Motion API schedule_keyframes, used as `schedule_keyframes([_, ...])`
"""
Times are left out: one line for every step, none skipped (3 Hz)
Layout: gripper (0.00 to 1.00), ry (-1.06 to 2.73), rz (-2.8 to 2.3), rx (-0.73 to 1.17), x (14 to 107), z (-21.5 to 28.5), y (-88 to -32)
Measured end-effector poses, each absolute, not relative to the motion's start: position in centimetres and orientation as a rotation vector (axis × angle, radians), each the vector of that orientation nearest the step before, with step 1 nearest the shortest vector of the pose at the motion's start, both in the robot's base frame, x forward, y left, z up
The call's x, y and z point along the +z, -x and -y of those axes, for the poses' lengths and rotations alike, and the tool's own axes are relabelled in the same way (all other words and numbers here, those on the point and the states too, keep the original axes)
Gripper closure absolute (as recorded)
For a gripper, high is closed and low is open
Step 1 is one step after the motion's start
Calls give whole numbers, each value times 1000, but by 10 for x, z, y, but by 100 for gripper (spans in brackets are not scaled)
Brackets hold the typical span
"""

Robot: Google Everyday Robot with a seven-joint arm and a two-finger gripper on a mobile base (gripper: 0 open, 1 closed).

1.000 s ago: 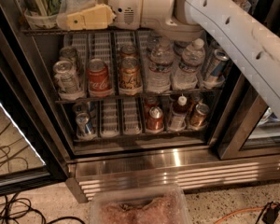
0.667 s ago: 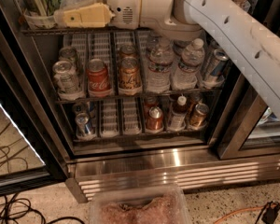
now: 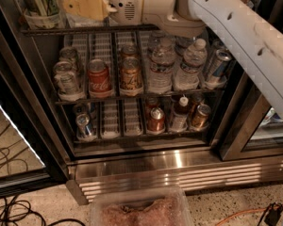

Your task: Pick water bottle from top shelf of fridge

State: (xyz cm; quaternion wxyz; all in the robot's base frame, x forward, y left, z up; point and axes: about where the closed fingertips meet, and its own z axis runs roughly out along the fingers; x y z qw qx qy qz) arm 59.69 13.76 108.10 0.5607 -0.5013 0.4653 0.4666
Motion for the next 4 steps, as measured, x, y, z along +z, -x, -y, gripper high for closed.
schedule_keyframes([95, 1181, -1097, 1100, 1084, -138, -599])
schedule_keyframes([100, 1176, -1121, 1102, 1082, -138, -599])
schedule_keyframes([100, 1181, -1117, 1102, 1088, -133, -596])
schedule_keyframes([100, 1200, -1076, 1098, 1106, -128, -588])
